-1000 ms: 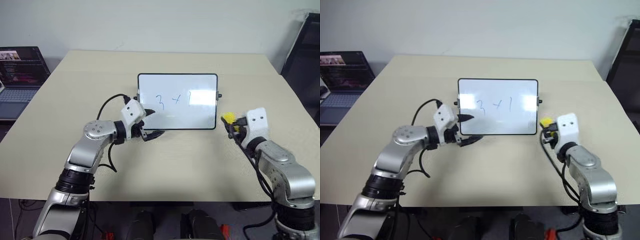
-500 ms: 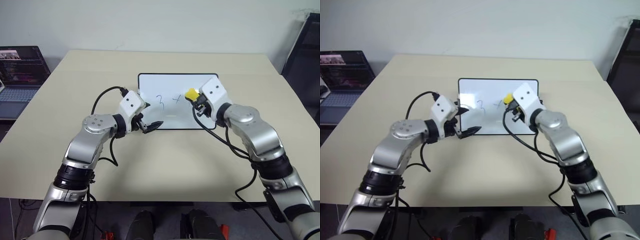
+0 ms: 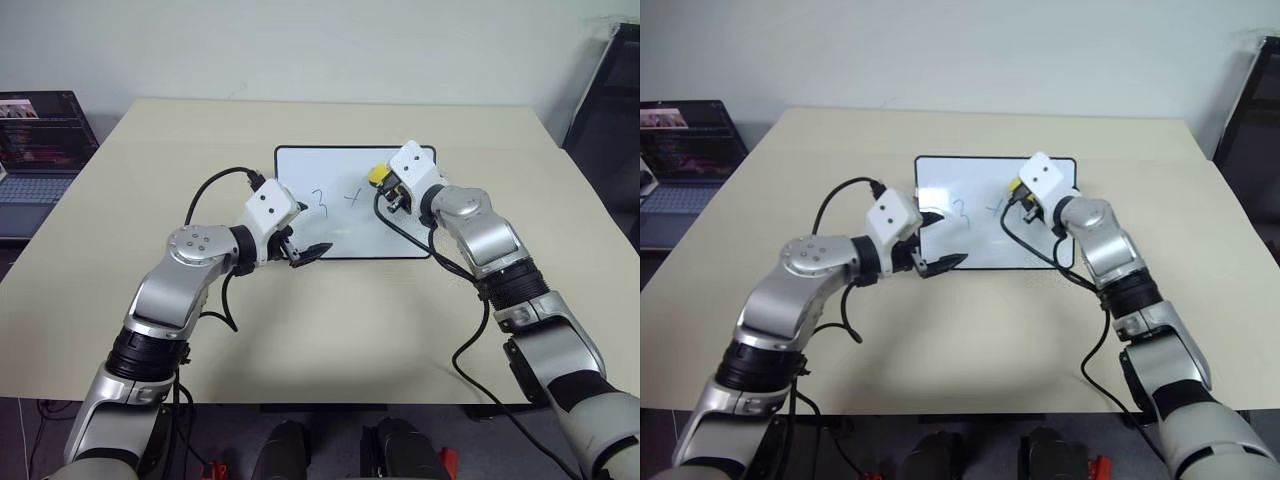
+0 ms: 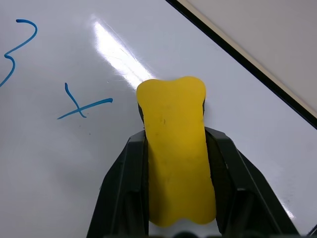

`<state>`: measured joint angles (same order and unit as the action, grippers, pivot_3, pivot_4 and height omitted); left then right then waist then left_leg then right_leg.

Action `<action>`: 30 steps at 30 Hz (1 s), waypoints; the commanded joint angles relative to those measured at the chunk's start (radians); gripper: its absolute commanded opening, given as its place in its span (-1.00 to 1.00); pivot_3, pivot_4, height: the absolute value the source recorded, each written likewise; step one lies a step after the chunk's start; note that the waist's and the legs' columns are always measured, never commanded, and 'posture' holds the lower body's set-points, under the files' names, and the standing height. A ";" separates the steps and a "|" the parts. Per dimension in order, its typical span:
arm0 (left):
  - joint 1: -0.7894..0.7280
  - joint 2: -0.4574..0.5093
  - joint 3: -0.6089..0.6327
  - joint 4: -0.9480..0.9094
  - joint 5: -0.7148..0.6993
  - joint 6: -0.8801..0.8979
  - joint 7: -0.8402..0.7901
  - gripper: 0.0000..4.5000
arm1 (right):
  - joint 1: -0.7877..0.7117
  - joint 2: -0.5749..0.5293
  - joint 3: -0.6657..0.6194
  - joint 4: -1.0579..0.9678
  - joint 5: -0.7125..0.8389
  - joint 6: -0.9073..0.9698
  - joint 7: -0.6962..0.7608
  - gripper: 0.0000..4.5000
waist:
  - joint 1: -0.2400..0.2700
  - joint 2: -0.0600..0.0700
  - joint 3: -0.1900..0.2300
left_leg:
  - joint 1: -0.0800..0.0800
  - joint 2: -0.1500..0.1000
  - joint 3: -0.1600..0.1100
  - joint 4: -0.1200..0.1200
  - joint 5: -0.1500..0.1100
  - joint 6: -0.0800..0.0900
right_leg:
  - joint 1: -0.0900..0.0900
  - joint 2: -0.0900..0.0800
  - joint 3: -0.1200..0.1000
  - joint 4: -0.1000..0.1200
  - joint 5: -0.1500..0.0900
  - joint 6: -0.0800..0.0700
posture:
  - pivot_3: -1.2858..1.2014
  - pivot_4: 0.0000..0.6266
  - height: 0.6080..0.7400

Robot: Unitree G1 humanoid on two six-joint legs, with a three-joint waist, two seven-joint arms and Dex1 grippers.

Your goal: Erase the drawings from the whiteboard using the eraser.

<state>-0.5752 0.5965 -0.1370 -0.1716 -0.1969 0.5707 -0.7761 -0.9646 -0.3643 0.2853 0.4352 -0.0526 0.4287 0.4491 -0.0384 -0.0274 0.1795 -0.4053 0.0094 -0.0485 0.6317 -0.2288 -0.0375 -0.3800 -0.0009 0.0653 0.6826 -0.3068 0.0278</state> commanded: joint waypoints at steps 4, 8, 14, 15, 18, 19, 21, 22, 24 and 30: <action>0.007 0.001 0.012 -0.067 -0.011 0.013 0.001 1.00 | 0.068 -0.041 -0.020 -0.051 -0.017 0.042 0.070 -0.47 | 0.003 0.000 0.000 | 0.000 0.000 -0.001 0.001 0.000 0.000 | 0.001 0.000 0.000 0.000 0.000 0.000 | 0.03 -0.52 1.00; 0.016 -0.010 0.007 -0.087 -0.018 0.026 0.004 1.00 | 0.105 -0.065 0.003 -0.095 -0.043 0.060 0.110 -0.47 | 0.004 0.000 0.000 | 0.000 0.000 -0.001 0.004 0.000 0.000 | 0.001 0.000 0.000 0.002 0.000 0.000 | 0.03 -0.52 1.00; 0.050 0.000 0.019 -0.070 -0.021 0.023 -0.004 1.00 | 0.141 -0.119 0.096 -0.165 -0.132 0.047 0.190 -0.47 | -0.001 0.000 0.000 | 0.003 0.000 -0.001 0.010 0.000 0.000 | 0.003 0.000 0.000 0.009 0.000 0.000 | 0.03 -0.52 1.00; 0.058 0.005 0.019 -0.065 -0.018 0.018 -0.004 1.00 | 0.140 -0.122 0.102 -0.167 -0.144 0.041 0.193 -0.47 | -0.004 0.000 0.000 | 0.004 0.000 -0.001 0.011 0.000 0.000 | 0.005 0.001 0.000 0.010 0.000 0.000 | 0.03 -0.52 1.00; 0.086 0.017 0.021 -0.055 -0.012 0.004 -0.007 1.00 | 0.121 -0.114 0.098 -0.149 -0.169 0.009 0.171 -0.47 | -0.007 0.000 0.000 | 0.006 0.000 -0.001 0.012 0.000 0.000 | 0.006 0.001 0.000 0.011 0.000 0.000 | 0.03 -0.52 1.00; 0.095 0.023 0.020 -0.052 -0.009 -0.003 -0.009 1.00 | 0.111 -0.107 0.092 -0.140 -0.176 -0.003 0.157 -0.47 | -0.007 0.000 0.000 | 0.006 0.000 -0.001 0.012 0.000 0.000 | 0.006 0.001 0.000 0.012 0.000 0.000 | 0.03 -0.52 1.00; 0.111 0.030 0.021 -0.049 -0.011 -0.010 -0.013 1.00 | 0.087 -0.091 0.076 -0.115 -0.187 -0.030 0.129 -0.47 | -0.011 0.000 0.000 | 0.006 0.000 -0.001 0.013 0.000 0.000 | 0.006 0.001 0.000 0.013 0.000 0.000 | 0.03 -0.52 1.00; 0.117 0.034 0.021 -0.048 -0.012 -0.014 -0.015 1.00 | 0.077 -0.082 0.067 -0.103 -0.189 -0.040 0.115 -0.47 | -0.012 0.000 0.000 | 0.006 0.000 -0.001 0.013 0.000 0.000 | 0.006 0.001 0.000 0.013 0.000 0.000 | 0.03 -0.52 1.00; 0.133 0.040 0.021 -0.048 -0.013 -0.021 -0.018 1.00 | 0.047 -0.060 0.051 -0.070 -0.191 -0.065 0.080 -0.47 | -0.016 0.000 0.000 | 0.006 0.000 -0.001 0.013 0.000 0.000 | 0.006 0.001 0.000 0.013 0.000 0.000 | 0.03 -0.52 1.00; 0.152 0.047 0.020 -0.058 -0.011 -0.027 -0.020 1.00 | 0.045 -0.044 0.060 -0.035 -0.192 -0.072 0.106 -0.47 | -0.017 0.000 0.000 | 0.004 0.000 -0.002 0.011 0.000 0.000 | 0.004 0.001 0.000 0.013 0.000 0.000 | 0.03 -0.52 1.00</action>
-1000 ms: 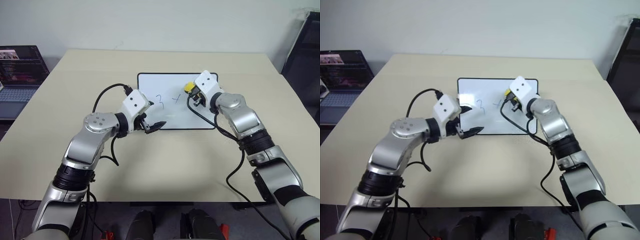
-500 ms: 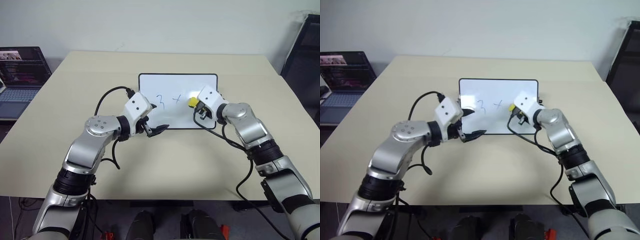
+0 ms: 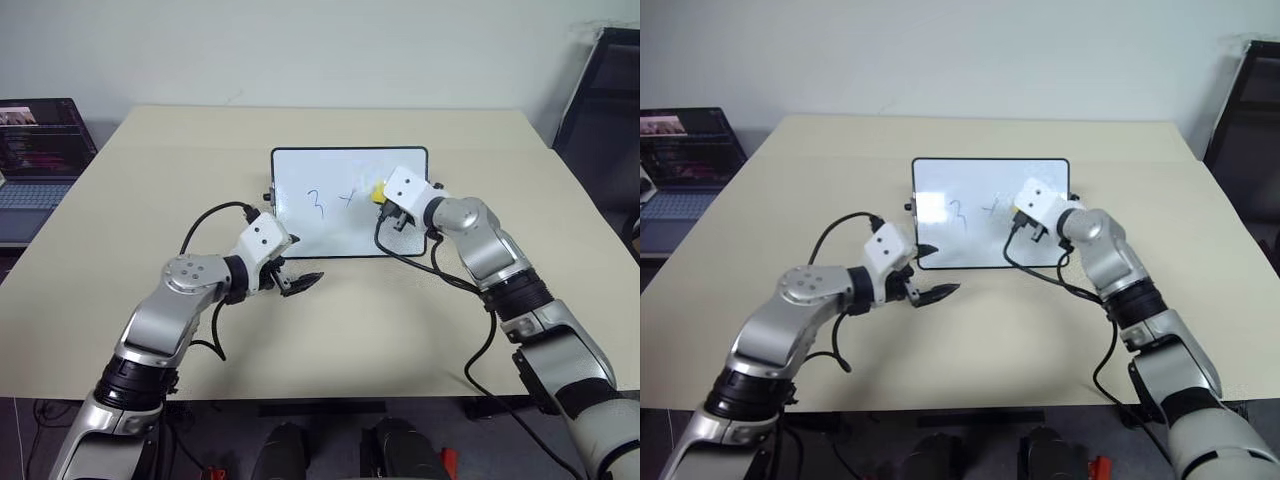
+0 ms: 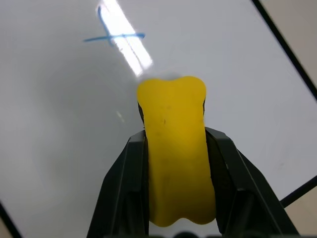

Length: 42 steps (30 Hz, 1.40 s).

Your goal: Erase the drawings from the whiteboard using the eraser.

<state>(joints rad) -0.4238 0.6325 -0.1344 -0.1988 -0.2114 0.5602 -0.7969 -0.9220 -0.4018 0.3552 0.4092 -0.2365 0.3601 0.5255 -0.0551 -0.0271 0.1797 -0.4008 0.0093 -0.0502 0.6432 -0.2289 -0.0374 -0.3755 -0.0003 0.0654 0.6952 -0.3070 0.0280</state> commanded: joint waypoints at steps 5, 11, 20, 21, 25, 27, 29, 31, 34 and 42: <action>0.001 0.012 0.026 -0.033 0.005 -0.010 0.012 1.00 | 0.082 -0.051 0.023 -0.101 -0.007 0.029 0.153 -0.47 | 0.001 0.000 0.000 | 0.000 0.000 0.000 0.000 0.000 0.000 | 0.001 0.000 0.000 -0.001 0.000 0.000 | 0.03 -0.52 1.00; 0.009 -0.004 0.064 -0.032 -0.013 0.029 0.055 1.00 | 0.117 0.007 -0.097 -0.191 0.061 0.074 0.083 -0.47 | -0.003 0.000 0.000 | 0.001 0.000 0.000 0.000 0.000 0.000 | 0.001 0.000 0.000 0.001 0.000 0.000 | 0.03 -0.52 1.00; 0.074 -0.073 0.189 -0.061 -0.051 0.014 0.174 1.00 | 0.303 0.083 -0.308 -0.554 0.253 0.146 0.021 -0.47 | 0.005 0.000 0.001 | -0.002 0.000 -0.002 -0.001 0.000 0.000 | -0.001 -0.001 0.000 -0.004 0.000 0.000 | 0.03 -0.52 1.00; 0.082 -0.087 0.198 -0.077 -0.056 0.021 0.190 1.00 | 0.338 0.092 -0.320 -0.600 0.273 0.153 0.016 -0.47 | 0.008 0.000 0.001 | -0.003 0.000 -0.003 -0.002 0.000 0.000 | -0.001 -0.001 0.001 -0.005 0.000 0.000 | 0.03 -0.52 1.00; 0.108 -0.151 0.242 -0.133 -0.073 0.040 0.276 1.00 | 0.472 0.177 -0.398 -0.736 0.365 0.134 -0.055 -0.47 | 0.015 0.000 0.001 | -0.008 0.000 -0.004 -0.001 0.000 0.000 | -0.004 -0.001 0.000 -0.006 0.000 0.000 | 0.03 -0.52 1.00; 0.118 -0.164 0.252 -0.148 -0.070 0.038 0.301 1.00 | 0.532 0.190 -0.400 -0.775 0.371 0.121 -0.074 -0.47 | 0.018 0.000 0.001 | -0.008 0.000 -0.004 0.000 0.000 0.000 | -0.004 -0.001 0.000 -0.006 0.000 0.000 | 0.03 -0.52 1.00; 0.123 -0.179 0.267 -0.164 -0.077 0.040 0.327 1.00 | 0.595 0.212 -0.399 -0.803 0.383 0.110 -0.097 -0.47 | 0.019 0.000 0.001 | -0.008 0.000 -0.004 0.000 0.000 0.000 | -0.004 -0.001 0.000 -0.005 0.000 0.000 | 0.03 -0.52 1.00; 0.125 -0.187 0.274 -0.177 -0.081 0.044 0.345 1.00 | 0.650 0.218 -0.391 -0.813 0.381 0.084 -0.113 -0.47 | 0.019 0.000 0.001 | -0.008 0.000 -0.004 0.000 0.000 0.000 | -0.004 -0.001 0.000 -0.005 0.000 0.000 | 0.03 -0.52 1.00; 0.142 -0.176 0.260 -0.186 -0.065 0.058 0.355 1.00 | 0.724 0.189 -0.371 -0.800 0.348 0.027 -0.117 -0.47 | 0.020 0.000 0.001 | -0.008 0.000 -0.003 0.000 0.000 0.000 | -0.004 -0.001 0.000 -0.005 0.000 0.000 | 0.03 -0.52 1.00; 0.128 -0.185 0.254 -0.184 -0.074 0.068 0.369 1.00 | 0.669 0.116 -0.317 -0.757 0.319 -0.020 -0.101 -0.47 | 0.019 0.000 0.001 | -0.006 0.000 -0.003 0.000 0.000 0.000 | -0.003 0.000 0.000 -0.005 0.000 0.000 | 0.03 -0.52 1.00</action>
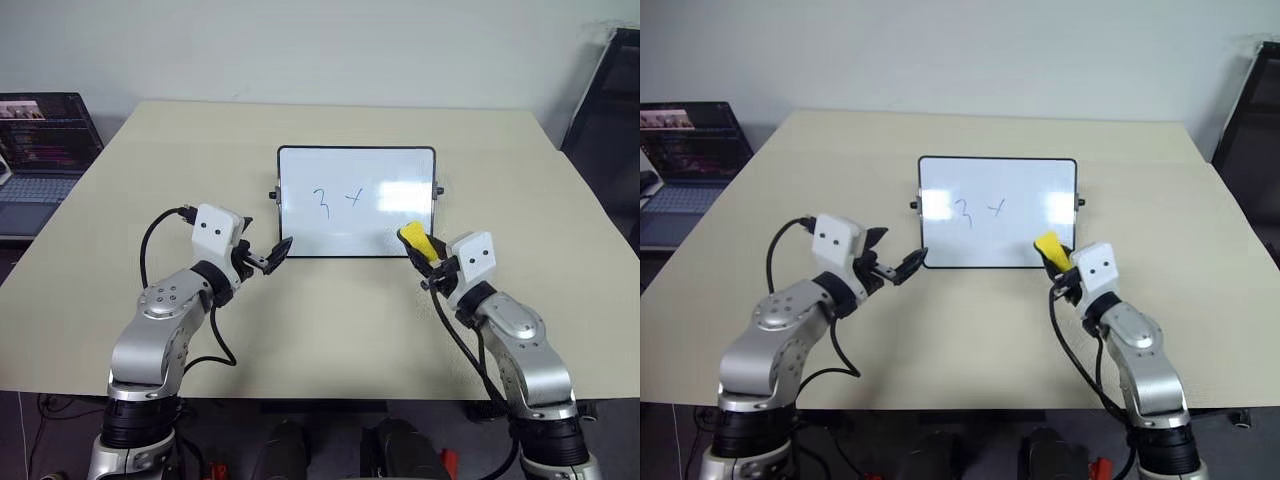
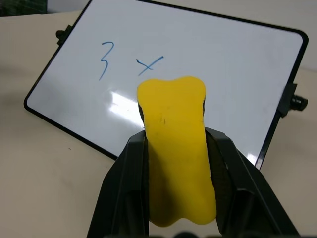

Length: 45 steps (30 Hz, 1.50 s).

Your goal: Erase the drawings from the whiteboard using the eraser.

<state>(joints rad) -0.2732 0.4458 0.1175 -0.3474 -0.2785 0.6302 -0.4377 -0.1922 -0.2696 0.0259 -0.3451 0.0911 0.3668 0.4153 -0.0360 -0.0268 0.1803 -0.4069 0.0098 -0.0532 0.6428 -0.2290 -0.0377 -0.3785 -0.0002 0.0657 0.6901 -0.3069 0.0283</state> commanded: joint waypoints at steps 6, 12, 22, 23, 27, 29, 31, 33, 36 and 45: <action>-0.041 -0.005 -0.030 -0.008 -0.017 0.017 -0.004 1.00 | -0.248 -0.031 0.115 0.096 -0.066 0.023 0.027 -0.47 | 0.000 0.000 0.000 | 0.000 0.000 0.001 0.000 0.000 0.000 | 0.000 0.000 -0.001 0.000 0.000 0.000 | 0.03 -0.52 1.00; -0.076 0.025 -0.070 0.023 -0.001 0.032 -0.027 1.00 | -0.472 0.002 0.198 0.335 -0.129 0.006 0.035 -0.47 | 0.002 0.000 0.000 | 0.000 0.000 0.001 0.000 0.000 0.000 | 0.000 0.000 -0.001 0.000 0.000 0.000 | 0.03 -0.52 1.00; -0.078 0.058 -0.101 0.045 0.011 0.000 -0.078 1.00 | -0.723 0.017 0.316 0.776 -0.282 -0.183 0.055 -0.47 | 0.001 0.000 0.000 | 0.000 -0.001 0.001 -0.001 0.000 0.000 | -0.001 -0.001 -0.002 -0.001 0.000 0.000 | 0.03 -0.52 1.00; -0.074 0.059 -0.102 0.046 0.014 -0.005 -0.079 1.00 | -0.739 0.020 0.319 0.808 -0.291 -0.197 0.053 -0.47 | 0.001 0.000 0.000 | -0.001 0.000 0.001 -0.001 0.000 0.000 | -0.001 -0.001 -0.002 -0.001 0.000 0.000 | 0.03 -0.52 1.00; -0.068 0.063 -0.116 0.050 0.025 -0.025 -0.091 1.00 | -0.802 0.032 0.318 0.897 -0.318 -0.195 0.059 -0.47 | 0.000 0.000 0.000 | -0.001 0.000 0.001 -0.001 0.000 0.000 | -0.002 -0.001 -0.002 0.000 0.000 0.000 | 0.03 -0.52 1.00; -0.070 0.063 -0.118 0.051 0.026 -0.029 -0.094 1.00 | -0.813 0.029 0.319 0.912 -0.330 -0.178 0.074 -0.47 | 0.001 0.000 0.000 | -0.001 0.000 0.001 -0.001 0.000 0.000 | -0.002 -0.001 -0.002 0.000 0.000 0.000 | 0.03 -0.52 1.00; -0.071 0.063 -0.120 0.051 0.027 -0.031 -0.098 1.00 | -0.812 0.015 0.326 0.904 -0.341 -0.160 0.102 -0.47 | 0.001 0.000 0.000 | -0.001 0.000 0.001 -0.001 0.000 0.000 | -0.002 -0.001 -0.002 0.000 0.000 0.000 | 0.03 -0.52 1.00; -0.072 0.062 -0.122 0.049 0.029 -0.031 -0.102 1.00 | -0.804 -0.005 0.333 0.886 -0.355 -0.146 0.130 -0.47 | 0.001 0.000 0.000 | -0.001 0.000 0.001 -0.001 0.000 0.000 | -0.002 -0.001 -0.002 0.000 0.000 0.000 | 0.03 -0.52 1.00; -0.075 0.061 -0.124 0.046 0.029 -0.028 -0.103 1.00 | -0.785 -0.031 0.339 0.869 -0.375 -0.132 0.157 -0.47 | 0.001 0.000 0.000 | -0.001 -0.001 0.001 -0.001 0.000 0.000 | -0.002 -0.001 -0.002 0.000 0.000 0.000 | 0.03 -0.52 1.00; -0.093 0.048 -0.145 0.045 0.026 -0.021 -0.100 1.00 | -0.807 -0.071 0.313 0.904 -0.385 -0.145 0.142 -0.48 | 0.003 0.000 0.000 | 0.000 -0.001 0.000 0.001 0.000 0.000 | -0.001 -0.001 -0.002 0.002 0.000 0.000 | 0.03 -0.52 1.00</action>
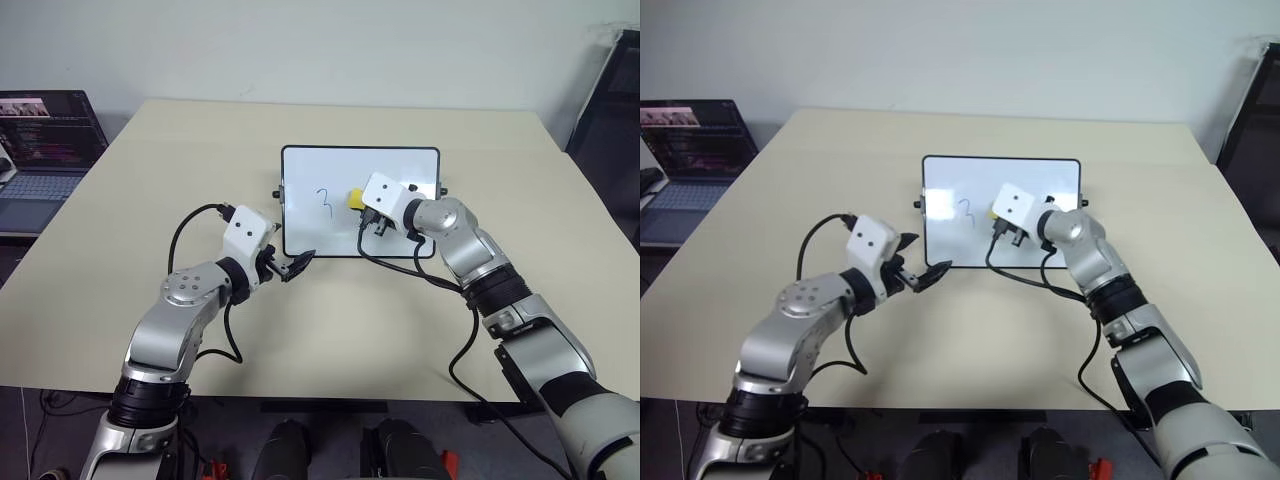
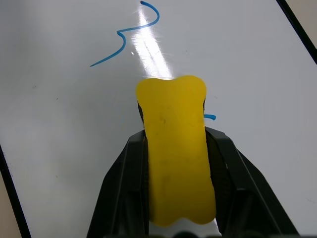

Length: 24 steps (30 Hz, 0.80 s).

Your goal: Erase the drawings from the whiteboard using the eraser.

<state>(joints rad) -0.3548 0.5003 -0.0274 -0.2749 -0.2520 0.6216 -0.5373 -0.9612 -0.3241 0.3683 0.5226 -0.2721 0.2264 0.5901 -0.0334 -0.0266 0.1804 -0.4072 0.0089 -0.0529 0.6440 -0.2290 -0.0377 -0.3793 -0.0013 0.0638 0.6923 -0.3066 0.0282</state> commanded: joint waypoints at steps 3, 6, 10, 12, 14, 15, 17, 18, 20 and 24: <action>-0.008 -0.009 -0.004 -0.033 -0.004 -0.009 -0.001 1.00 | -0.061 -0.016 -0.031 0.072 -0.021 -0.017 -0.045 -0.48 | -0.001 0.000 0.000 | 0.001 0.000 0.000 0.000 0.000 0.000 | 0.000 0.000 0.000 0.002 0.000 0.000 | 0.03 -0.52 1.00; -0.003 -0.009 -0.004 -0.036 -0.005 -0.008 -0.002 1.00 | -0.057 -0.020 -0.026 0.077 -0.016 -0.015 -0.026 -0.48 | -0.001 0.000 0.000 | 0.002 0.000 0.000 0.000 0.000 0.000 | 0.001 0.000 0.000 0.002 0.000 0.000 | 0.03 -0.52 1.00; 0.005 -0.009 -0.004 -0.039 -0.006 -0.009 -0.004 1.00 | -0.008 -0.038 0.003 0.021 -0.012 0.007 0.060 -0.48 | 0.000 0.000 0.000 | 0.002 0.000 0.001 0.000 0.000 0.000 | 0.001 0.000 0.000 0.002 0.000 0.000 | 0.03 -0.52 1.00; 0.009 -0.009 -0.003 -0.040 -0.006 -0.009 -0.004 1.00 | 0.013 -0.048 0.021 -0.015 -0.021 0.011 0.097 -0.48 | 0.000 0.000 0.000 | 0.002 0.000 0.001 0.000 0.000 0.000 | 0.001 0.000 0.000 0.002 0.000 0.000 | 0.03 -0.52 1.00; 0.012 -0.008 -0.002 -0.042 -0.007 -0.010 -0.006 1.00 | 0.022 -0.051 0.028 -0.036 -0.032 0.013 0.101 -0.48 | -0.001 0.000 0.000 | 0.002 0.000 0.001 0.000 0.000 0.000 | 0.001 0.000 0.000 0.002 0.000 0.000 | 0.03 -0.52 1.00; 0.013 -0.008 -0.002 -0.042 -0.007 -0.010 -0.007 1.00 | 0.020 -0.049 0.028 -0.035 -0.041 0.009 0.088 -0.48 | -0.002 0.000 0.000 | 0.003 0.000 0.001 0.000 0.000 0.000 | 0.001 0.000 0.000 0.003 0.000 0.000 | 0.03 -0.52 1.00; 0.014 -0.007 -0.002 -0.042 -0.008 -0.010 -0.008 1.00 | 0.008 -0.042 0.020 -0.020 -0.055 0.000 0.049 -0.48 | -0.003 0.000 0.000 | 0.004 0.000 0.002 0.000 0.000 0.000 | 0.001 0.000 0.001 0.004 0.000 0.000 | 0.03 -0.52 1.00; 0.015 -0.007 -0.002 -0.042 -0.008 -0.011 -0.009 1.00 | -0.004 -0.038 0.015 -0.008 -0.060 -0.004 0.029 -0.48 | -0.003 0.000 0.000 | 0.004 0.000 0.002 0.000 0.000 0.000 | 0.001 0.000 0.001 0.004 0.000 0.000 | 0.03 -0.52 1.00; 0.016 -0.008 -0.004 -0.041 -0.008 -0.011 -0.010 1.00 | -0.029 -0.032 0.001 0.021 -0.065 -0.018 -0.014 -0.48 | -0.005 0.000 0.000 | 0.006 0.000 0.002 0.000 0.000 0.000 | 0.003 0.000 0.001 0.004 0.000 0.000 | 0.03 -0.52 1.00; 0.022 -0.007 -0.005 -0.044 -0.008 -0.012 -0.011 1.00 | -0.060 -0.025 -0.010 0.067 -0.060 -0.033 -0.049 -0.48 | -0.008 0.000 0.000 | 0.006 0.000 0.002 0.000 0.000 0.000 | 0.004 0.000 0.001 0.003 0.000 0.000 | 0.03 -0.52 1.00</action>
<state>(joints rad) -0.3289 0.4902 -0.0354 -0.2768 -0.2563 0.6232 -0.5422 -0.9990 -0.3443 0.3870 0.5700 -0.3138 0.1976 0.5672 -0.0411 -0.0267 0.1804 -0.4007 0.0088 -0.0507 0.6442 -0.2289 -0.0377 -0.3754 -0.0012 0.0649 0.6957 -0.3067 0.0281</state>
